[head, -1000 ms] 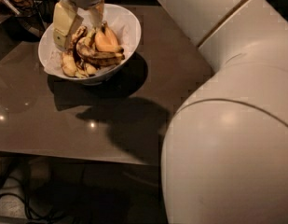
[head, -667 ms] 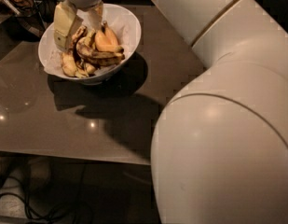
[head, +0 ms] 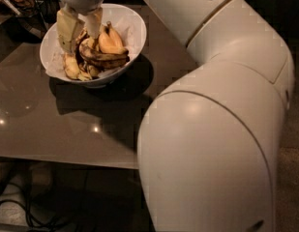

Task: Pick banana from white bowl

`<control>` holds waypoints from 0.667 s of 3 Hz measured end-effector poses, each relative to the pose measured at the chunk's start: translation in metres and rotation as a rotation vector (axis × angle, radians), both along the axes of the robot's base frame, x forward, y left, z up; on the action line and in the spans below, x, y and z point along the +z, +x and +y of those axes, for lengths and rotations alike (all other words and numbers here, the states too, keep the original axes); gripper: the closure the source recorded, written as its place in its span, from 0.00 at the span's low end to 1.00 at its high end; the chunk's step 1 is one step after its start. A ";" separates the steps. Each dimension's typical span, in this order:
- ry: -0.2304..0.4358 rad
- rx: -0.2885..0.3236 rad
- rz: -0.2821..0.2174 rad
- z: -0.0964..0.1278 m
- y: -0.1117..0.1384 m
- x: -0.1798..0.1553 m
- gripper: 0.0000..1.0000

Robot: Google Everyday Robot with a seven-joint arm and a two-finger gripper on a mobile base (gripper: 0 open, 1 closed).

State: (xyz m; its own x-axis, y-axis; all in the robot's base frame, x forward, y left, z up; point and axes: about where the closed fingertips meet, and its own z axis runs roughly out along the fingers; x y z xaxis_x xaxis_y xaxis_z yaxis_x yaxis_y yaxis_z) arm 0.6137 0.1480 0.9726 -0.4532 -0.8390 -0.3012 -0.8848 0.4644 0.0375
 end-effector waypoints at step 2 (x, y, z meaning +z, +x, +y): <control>-0.017 -0.001 0.008 0.008 0.007 -0.008 0.41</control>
Offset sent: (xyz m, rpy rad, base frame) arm -0.0138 -0.0195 -0.0137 -0.1358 0.1077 0.0082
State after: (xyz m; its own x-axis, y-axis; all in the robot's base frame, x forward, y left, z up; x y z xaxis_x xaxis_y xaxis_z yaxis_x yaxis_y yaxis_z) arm 0.6209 0.1560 0.9642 -0.4567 -0.8434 -0.2830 -0.8838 0.4664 0.0363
